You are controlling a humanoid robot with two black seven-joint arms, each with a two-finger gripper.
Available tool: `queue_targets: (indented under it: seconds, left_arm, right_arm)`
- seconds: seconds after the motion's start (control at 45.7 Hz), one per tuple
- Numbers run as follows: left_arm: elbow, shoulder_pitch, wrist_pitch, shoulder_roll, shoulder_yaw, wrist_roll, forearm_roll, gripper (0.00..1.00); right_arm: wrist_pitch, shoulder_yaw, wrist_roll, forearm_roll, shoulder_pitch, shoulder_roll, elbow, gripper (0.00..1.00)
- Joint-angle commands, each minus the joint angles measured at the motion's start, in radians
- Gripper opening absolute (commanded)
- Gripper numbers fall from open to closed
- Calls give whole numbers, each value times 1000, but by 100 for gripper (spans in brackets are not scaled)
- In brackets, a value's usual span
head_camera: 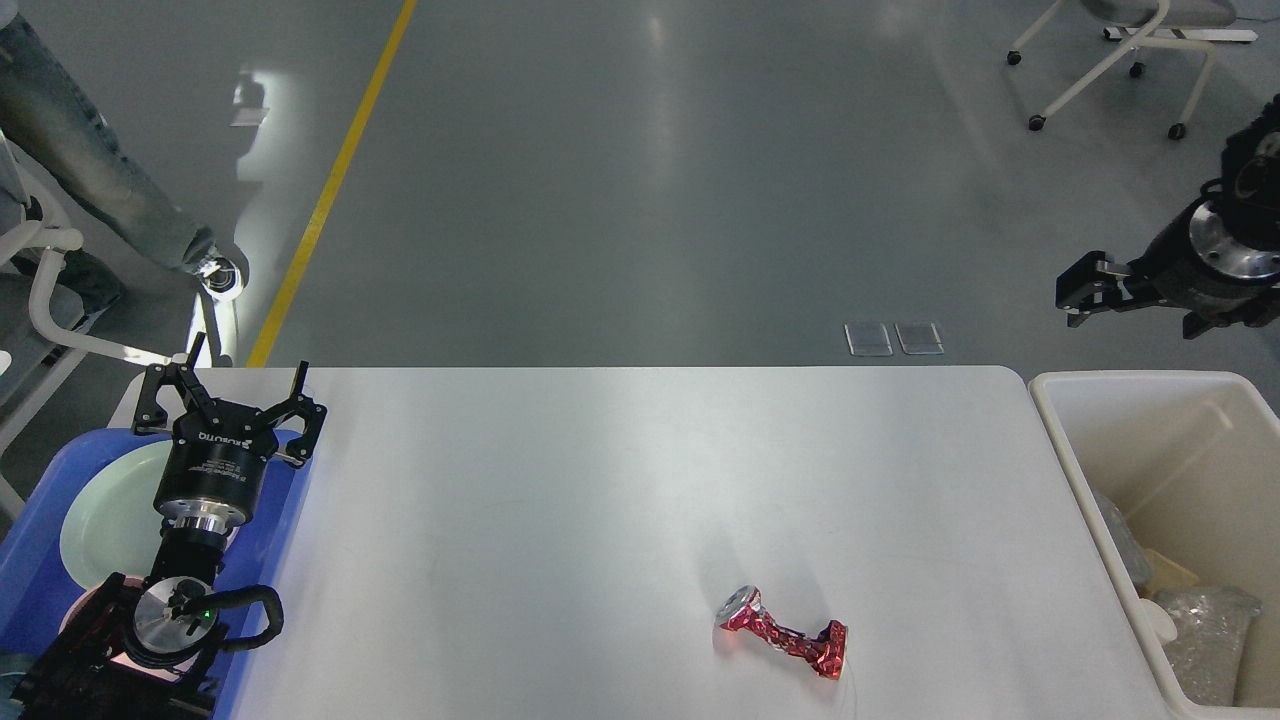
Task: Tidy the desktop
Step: 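Raise the right gripper and move it over the red can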
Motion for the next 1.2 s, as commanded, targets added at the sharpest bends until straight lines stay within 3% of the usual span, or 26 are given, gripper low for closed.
queue_targets:
  seconds: [0.0,0.175,0.35,1.006,1.181]
  left_arm:
    - [0,0,0,0,0,0,0,97]
    - [0,0,0,0,0,0,0,97]
    - [0,0,0,0,0,0,0,97]
    - [0,0,0,0,0,0,0,97]
    - [0,0,0,0,0,0,0,97]
  right_arm:
    - [32,-55,-3,43,204,94,189,100]
    - [60,-61,-37,155,434,156,383,100]
    - [52,-55,-47,230,537,163,541,100]
    - [35,1,-46,230,502,183,541,98]
    - [-26,65,-46,138,439,214,539,97]
